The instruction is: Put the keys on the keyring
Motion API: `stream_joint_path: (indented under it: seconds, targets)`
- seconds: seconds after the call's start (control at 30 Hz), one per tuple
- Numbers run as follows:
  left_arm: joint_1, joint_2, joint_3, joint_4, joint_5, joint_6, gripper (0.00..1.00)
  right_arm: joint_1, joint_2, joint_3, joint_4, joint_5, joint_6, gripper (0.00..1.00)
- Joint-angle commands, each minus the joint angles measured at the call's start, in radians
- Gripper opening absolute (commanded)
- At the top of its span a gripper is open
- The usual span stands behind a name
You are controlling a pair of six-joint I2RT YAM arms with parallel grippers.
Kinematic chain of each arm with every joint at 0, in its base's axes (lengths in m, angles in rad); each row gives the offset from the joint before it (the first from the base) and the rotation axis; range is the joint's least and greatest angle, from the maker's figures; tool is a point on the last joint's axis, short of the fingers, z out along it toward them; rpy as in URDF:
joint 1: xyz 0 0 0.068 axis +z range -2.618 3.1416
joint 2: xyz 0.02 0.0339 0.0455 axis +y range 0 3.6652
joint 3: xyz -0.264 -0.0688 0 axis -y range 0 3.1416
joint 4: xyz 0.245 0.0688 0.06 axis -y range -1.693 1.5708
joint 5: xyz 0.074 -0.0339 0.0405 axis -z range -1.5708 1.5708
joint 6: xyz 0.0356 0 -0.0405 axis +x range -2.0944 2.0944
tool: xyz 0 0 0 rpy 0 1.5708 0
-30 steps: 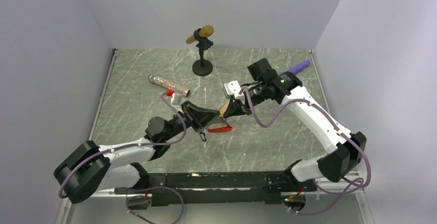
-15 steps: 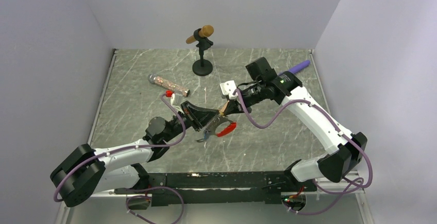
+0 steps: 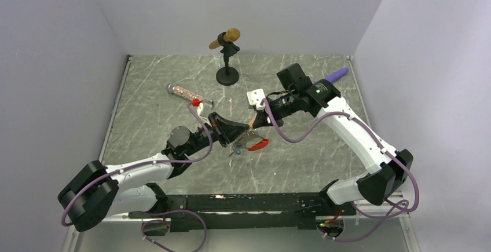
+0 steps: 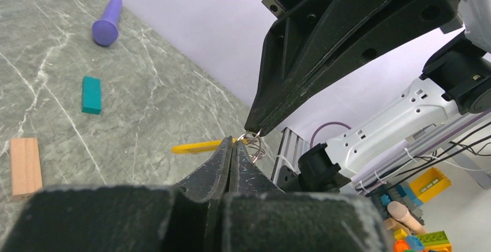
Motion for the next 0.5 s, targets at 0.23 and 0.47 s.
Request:
stream_joint_path:
  seconds: [0.23, 0.47]
  targets:
    - [0.002, 0.022, 0.081, 0.035, 0.138, 0.018, 0.0, 0.004, -0.007, 0.031, 0.059, 0.021, 0.026, 0.0]
    - [0.039, -0.019, 0.063, 0.014, 0.146, 0.026, 0.0, -0.004, -0.003, 0.04, -0.056, -0.074, -0.083, 0.0]
